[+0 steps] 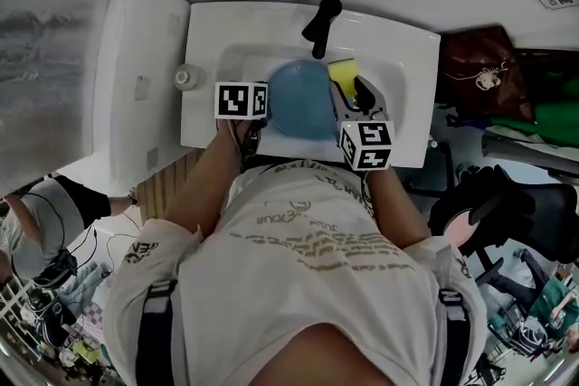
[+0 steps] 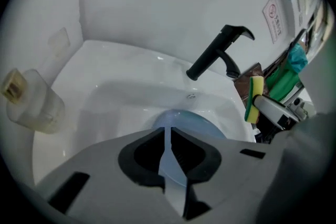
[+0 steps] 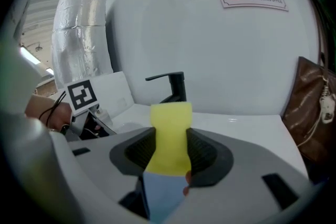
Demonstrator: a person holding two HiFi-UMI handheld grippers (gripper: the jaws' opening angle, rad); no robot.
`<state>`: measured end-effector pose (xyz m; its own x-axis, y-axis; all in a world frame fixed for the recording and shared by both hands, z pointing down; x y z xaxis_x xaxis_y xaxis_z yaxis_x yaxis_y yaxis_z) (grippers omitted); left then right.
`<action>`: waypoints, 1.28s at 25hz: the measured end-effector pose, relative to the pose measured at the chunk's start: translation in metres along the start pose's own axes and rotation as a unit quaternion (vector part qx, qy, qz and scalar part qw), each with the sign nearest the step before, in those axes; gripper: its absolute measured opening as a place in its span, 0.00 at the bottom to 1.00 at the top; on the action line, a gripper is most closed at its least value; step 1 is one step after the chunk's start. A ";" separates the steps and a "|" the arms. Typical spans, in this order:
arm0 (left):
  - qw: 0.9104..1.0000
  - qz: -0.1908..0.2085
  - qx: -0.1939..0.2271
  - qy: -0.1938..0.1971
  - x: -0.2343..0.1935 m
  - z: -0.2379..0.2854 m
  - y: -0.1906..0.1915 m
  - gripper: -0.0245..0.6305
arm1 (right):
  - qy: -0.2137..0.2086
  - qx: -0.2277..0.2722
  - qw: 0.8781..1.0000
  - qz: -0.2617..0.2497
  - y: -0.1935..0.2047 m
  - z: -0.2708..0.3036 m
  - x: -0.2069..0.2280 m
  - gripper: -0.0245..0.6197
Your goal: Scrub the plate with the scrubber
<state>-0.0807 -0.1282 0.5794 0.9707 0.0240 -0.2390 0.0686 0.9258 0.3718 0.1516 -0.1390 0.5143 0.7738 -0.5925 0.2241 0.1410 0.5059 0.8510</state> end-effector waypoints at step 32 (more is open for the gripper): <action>0.923 -0.189 -0.297 0.155 -0.015 0.113 0.051 0.16 | 0.068 -0.003 0.997 0.030 0.015 -0.034 0.005 0.33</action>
<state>-0.0656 -0.1239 0.7031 0.7850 -0.3208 -0.5299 0.1612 0.9318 -0.3252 0.1781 -0.1126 0.5124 0.8578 -0.4700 0.2080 0.0952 0.5429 0.8344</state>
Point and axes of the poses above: the fingertips, and each gripper's own axes: z forward along the fingers, x to its right, y out of its underside, the point moved 7 cm from there along -z, backward along the fingers, and after that the axes turned 8 degrees about -y, right-handed, at the moved point
